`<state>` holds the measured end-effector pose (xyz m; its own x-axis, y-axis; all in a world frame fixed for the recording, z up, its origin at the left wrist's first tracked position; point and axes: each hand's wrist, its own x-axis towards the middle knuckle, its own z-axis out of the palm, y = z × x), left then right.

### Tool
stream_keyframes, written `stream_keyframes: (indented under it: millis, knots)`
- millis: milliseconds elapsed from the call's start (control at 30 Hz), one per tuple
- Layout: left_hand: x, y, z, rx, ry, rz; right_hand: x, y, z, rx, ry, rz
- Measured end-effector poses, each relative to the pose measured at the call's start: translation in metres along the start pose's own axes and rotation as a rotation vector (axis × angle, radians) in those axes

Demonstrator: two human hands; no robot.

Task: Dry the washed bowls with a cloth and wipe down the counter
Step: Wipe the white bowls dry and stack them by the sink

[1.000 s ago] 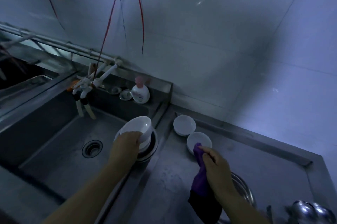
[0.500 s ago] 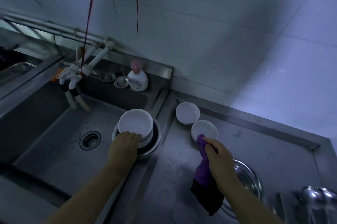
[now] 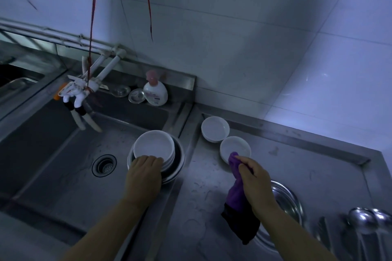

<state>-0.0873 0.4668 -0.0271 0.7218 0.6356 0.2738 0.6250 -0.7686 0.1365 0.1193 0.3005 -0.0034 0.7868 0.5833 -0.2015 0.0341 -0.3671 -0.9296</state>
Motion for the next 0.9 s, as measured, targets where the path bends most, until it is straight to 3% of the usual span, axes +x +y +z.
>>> stream_keyframes:
  millis: [233,367,433,500,600,700,767,900]
  knots:
    - [0.016,0.036,0.005,-0.061,0.152,0.109,0.004,0.005,-0.022,0.023,0.037,0.021]
    - [0.043,0.083,0.028,-0.220,-0.049,0.130,0.008,0.012,-0.037,0.024,0.081,0.045]
    - [0.058,0.105,0.047,-0.333,-0.269,-0.030,0.011,0.016,-0.046,0.010,0.110,0.066]
    - [0.073,0.124,0.071,-0.535,-0.464,-0.309,0.014,0.022,-0.056,-0.015,0.132,0.088]
    - [0.096,0.143,0.106,-0.757,-0.633,-0.640,0.018,0.035,-0.067,-0.042,0.164,0.133]
    - [0.113,0.160,0.137,-1.018,-0.685,-0.912,0.023,0.049,-0.075,-0.073,0.206,0.124]
    - [0.121,0.166,0.151,-1.225,-0.628,-1.110,0.025,0.056,-0.079,-0.106,0.223,0.096]
    - [0.126,0.169,0.162,-1.193,-0.601,-1.149,0.031,0.063,-0.087,-0.138,0.214,0.073]
